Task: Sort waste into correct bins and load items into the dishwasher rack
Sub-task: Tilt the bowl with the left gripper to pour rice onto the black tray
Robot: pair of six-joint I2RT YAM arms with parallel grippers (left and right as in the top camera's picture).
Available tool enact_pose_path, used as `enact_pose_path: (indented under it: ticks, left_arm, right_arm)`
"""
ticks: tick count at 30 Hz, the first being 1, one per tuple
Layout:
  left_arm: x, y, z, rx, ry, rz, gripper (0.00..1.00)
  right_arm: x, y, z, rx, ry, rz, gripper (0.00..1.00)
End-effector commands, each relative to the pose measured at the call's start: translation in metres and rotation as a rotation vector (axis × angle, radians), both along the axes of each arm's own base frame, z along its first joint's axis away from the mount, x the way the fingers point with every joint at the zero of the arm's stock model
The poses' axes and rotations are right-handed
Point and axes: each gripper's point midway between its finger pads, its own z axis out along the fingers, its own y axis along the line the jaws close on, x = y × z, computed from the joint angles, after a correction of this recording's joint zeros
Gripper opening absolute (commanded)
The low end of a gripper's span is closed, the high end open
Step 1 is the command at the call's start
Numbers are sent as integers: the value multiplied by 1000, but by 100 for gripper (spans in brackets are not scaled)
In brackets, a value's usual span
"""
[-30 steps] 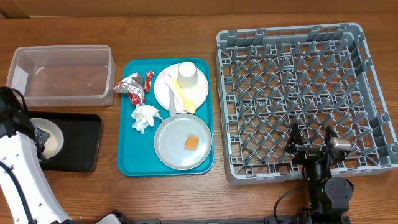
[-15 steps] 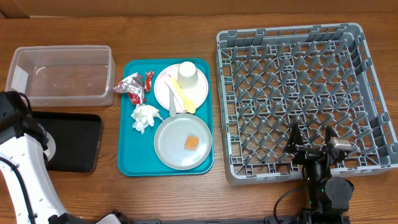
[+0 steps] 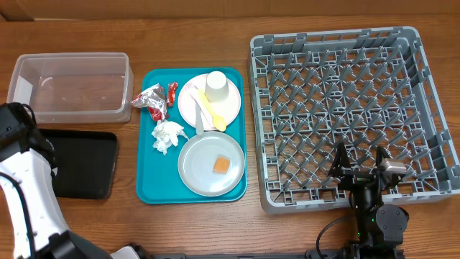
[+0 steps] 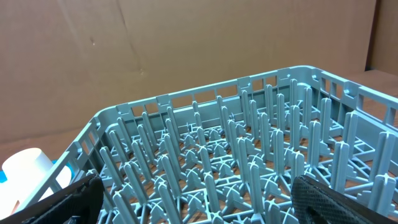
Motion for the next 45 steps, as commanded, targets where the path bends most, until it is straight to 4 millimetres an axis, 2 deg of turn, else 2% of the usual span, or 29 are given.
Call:
enact_pose_path:
  ticks: [1,7,17,23,34,42,45]
  left_arm:
    - [-9,13,1,69,113,10,4]
    - [-5,23,-1,114,137,26,4]
    - [4,41,20,233,189,-18,4]
    - [13,36,23,245,210,-62,4]
    - [28,31,43,350,336,-127,4]
    - [40,23,37,371,394,-159,4]
    - [47,20,28,366,431,-185,4]
  right_arm:
    - [0,0,-1,-7,-7,1,100]
    - [0,0,-1,-7,-7,1,100]
    - [0,0,-1,-7,-7,1,100]
    - [0,0,-1,-7,-7,1,100]
    - [0,0,-1,-7,-7,1,100]
    - [0,0,-1,-7,-7,1,100]
    - [0,0,-1,-7,-7,1,100]
